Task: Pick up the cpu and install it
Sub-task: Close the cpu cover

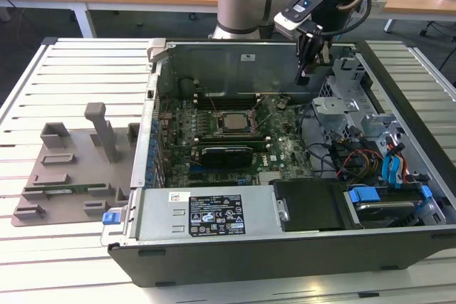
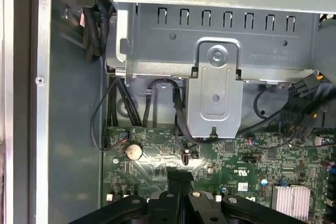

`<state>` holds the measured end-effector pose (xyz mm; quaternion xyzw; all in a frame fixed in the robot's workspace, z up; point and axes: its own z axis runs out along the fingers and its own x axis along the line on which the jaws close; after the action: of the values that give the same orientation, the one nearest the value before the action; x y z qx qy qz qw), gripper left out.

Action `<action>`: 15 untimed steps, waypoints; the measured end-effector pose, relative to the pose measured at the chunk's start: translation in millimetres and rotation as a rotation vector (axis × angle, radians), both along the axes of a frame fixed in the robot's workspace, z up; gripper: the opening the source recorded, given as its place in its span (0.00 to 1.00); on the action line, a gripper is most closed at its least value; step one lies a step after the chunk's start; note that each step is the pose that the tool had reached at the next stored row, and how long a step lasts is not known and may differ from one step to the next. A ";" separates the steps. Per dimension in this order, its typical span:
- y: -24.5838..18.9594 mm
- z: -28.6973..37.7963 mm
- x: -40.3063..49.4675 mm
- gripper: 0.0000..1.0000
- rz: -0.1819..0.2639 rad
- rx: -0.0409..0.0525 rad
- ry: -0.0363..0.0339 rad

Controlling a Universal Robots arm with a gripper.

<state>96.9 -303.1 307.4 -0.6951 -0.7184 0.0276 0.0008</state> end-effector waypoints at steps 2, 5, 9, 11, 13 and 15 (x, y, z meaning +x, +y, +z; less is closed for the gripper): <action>0.0 -0.6 -2.2 0.11 0.000 0.0003 0.0000; 0.0 -4.7 -4.8 0.11 0.000 0.0000 0.0000; 0.0 -10.7 -6.5 0.11 0.000 0.0001 0.0000; 0.0 -12.8 -7.0 0.11 0.000 0.0001 0.0000; 0.0 -14.1 -7.4 0.11 0.000 0.0000 0.0000; 0.0 -15.1 -7.8 0.11 0.000 0.0001 -0.0001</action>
<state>89.1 -303.1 292.3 -0.6951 -0.7184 0.0275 0.0008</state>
